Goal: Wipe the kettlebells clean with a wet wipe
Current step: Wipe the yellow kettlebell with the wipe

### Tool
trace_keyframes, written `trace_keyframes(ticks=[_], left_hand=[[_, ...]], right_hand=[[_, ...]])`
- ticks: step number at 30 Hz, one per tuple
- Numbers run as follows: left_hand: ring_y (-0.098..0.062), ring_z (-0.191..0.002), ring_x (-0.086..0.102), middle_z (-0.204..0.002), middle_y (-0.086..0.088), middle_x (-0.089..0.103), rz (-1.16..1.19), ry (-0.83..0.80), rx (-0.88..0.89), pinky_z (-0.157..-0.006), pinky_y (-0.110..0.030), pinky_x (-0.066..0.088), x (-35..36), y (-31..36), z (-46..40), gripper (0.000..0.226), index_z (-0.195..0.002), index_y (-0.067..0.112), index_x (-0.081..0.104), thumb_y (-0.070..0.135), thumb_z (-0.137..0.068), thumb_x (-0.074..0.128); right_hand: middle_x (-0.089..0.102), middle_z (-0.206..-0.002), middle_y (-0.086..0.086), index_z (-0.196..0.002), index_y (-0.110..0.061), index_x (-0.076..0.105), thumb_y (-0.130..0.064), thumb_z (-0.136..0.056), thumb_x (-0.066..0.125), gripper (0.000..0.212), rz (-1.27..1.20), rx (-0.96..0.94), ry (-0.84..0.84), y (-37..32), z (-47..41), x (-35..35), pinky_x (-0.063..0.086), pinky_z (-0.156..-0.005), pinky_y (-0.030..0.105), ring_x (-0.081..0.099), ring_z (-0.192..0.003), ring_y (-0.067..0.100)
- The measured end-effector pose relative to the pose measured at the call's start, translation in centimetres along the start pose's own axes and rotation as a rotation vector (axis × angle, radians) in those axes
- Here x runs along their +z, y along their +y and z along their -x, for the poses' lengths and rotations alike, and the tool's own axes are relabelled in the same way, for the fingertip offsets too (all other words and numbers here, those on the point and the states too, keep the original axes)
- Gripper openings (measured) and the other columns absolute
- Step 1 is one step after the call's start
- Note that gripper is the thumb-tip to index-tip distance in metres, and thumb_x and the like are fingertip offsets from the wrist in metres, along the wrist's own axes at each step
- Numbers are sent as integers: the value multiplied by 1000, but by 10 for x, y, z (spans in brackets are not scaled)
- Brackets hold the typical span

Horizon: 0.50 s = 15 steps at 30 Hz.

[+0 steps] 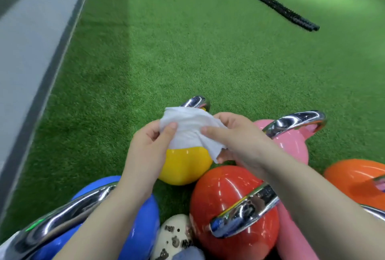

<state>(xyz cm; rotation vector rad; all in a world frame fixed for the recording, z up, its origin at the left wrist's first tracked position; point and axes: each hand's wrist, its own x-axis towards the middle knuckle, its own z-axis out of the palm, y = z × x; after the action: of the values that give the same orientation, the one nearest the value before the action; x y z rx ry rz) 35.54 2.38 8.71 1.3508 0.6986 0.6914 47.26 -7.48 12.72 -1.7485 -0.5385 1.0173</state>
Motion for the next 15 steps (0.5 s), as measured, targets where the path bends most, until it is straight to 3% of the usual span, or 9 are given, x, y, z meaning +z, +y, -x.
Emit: trace_keyframes(ticks=[2,5,7,10,12,15], left_hand=[[-9,-70,60,-72,6,69,118,159,-30,-64,-25,48,-4,-3,-8,23,-79,17,65,12,-94,48],[-10,-74,58,-81,1,64,241,349,-73,-61,-19,46,0,-14,-17,20,-85,15,58,12,-97,42],[-12,-77,56,-85,0,59,221,454,-93,-60,-17,45,4,-22,-20,12,-95,13,53,13,-97,41],[-1,-72,50,-85,9,51,148,601,-77,-57,-8,42,8,-33,-23,8,-103,16,42,10,-97,42],[-1,-74,49,-87,11,49,71,662,-56,-64,-13,40,8,-41,-24,14,-103,20,37,10,-96,44],[-16,-79,48,-91,0,51,25,729,-60,-66,-21,40,5,-56,-20,18,-101,19,32,7,-93,43]], right_hand=[[52,-66,3,-88,-10,57,-10,-87,60,3,57,-7,41,-1,-16,13,39,-39,20,48,-45,10],[50,-63,2,-86,-9,61,-11,-86,60,3,147,-15,92,4,-35,29,28,-36,16,44,-43,9],[48,-61,2,-77,-12,60,-14,-83,62,7,213,-25,143,8,-43,37,25,-33,16,41,-48,12],[47,-58,-2,-63,-20,54,-14,-80,64,21,256,-25,163,14,-47,43,28,-40,20,39,-49,12],[48,-56,-3,-60,-20,53,-14,-79,64,23,285,-15,143,17,-47,46,29,-44,21,40,-47,11],[47,-49,-1,-60,-20,51,-9,-80,60,24,365,37,89,21,-45,50,25,-34,13,42,-38,10]])
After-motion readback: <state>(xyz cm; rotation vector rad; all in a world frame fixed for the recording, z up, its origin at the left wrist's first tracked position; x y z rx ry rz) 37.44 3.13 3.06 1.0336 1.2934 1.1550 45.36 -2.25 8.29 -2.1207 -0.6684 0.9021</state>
